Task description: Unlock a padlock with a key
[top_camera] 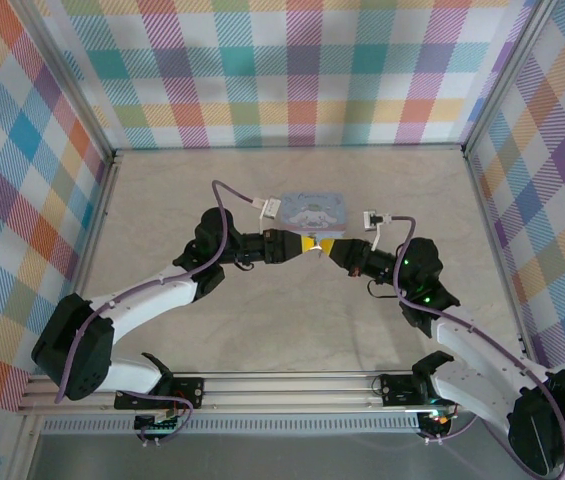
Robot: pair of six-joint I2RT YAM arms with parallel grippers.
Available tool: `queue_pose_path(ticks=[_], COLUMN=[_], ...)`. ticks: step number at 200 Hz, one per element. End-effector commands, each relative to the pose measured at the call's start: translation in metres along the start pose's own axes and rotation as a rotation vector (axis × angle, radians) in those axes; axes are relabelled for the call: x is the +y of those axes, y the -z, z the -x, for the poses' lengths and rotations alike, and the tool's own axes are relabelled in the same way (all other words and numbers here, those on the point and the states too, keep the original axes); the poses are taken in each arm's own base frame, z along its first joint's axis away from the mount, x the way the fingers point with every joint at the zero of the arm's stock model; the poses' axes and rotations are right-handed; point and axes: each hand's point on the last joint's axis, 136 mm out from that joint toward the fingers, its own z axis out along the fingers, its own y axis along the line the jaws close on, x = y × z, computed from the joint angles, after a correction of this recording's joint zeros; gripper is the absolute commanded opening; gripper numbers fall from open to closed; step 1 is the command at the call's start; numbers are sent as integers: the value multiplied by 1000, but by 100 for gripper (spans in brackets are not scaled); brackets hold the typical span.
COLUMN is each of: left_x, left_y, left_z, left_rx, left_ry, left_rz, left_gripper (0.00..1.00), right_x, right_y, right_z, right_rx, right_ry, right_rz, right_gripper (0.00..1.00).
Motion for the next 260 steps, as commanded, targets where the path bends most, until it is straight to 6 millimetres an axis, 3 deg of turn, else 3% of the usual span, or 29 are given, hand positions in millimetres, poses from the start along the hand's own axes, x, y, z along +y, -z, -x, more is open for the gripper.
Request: queue_pose_path(ticks=[1,22,49,66,82,118,131,153,172,190,232,260], left_x=[-14,-16,-18,-19,-21,-19,-21,-22,-18,-15,-19,-23], left_y=[-1,-1,-1,-3,-5,-8,-8,-7,-5,-3,-2,-1], left_z=[1,1,0,0,-3,-4,-4,-4,-8,-15,-28,-27], left_rx=[-2,-4,1,8,20,23,21,23,51,102,206,206], left_ry=[-46,-58,-65,-65,-69,-69,-75,-89,-106,-107,-104,-119], left_rz=[-49,-48,-53,-58,-66,-65,-70,-60,-23,9,8,1], left_gripper=[30,13,13,22,25,10,0,0,0,0,0,0], right_x=[10,9,7,5,5,6,4,-2,-5,0,17,20], right_y=[-1,0,0,0,1,0,0,0,5,11,11,4], right_z=[8,8,8,7,7,8,7,1,-2,0,-1,-8], right_rx=[-44,-54,-55,-58,-62,-59,-55,-25,2,11,72,139], right_ry=[19,15,14,9,6,7,1,1,21,59,101,87], right_rz=[44,40,34,29,28,31,26,-8,-65,-91,-61,-21], right_gripper=[0,0,0,0,0,0,0,0,27,39,42,37])
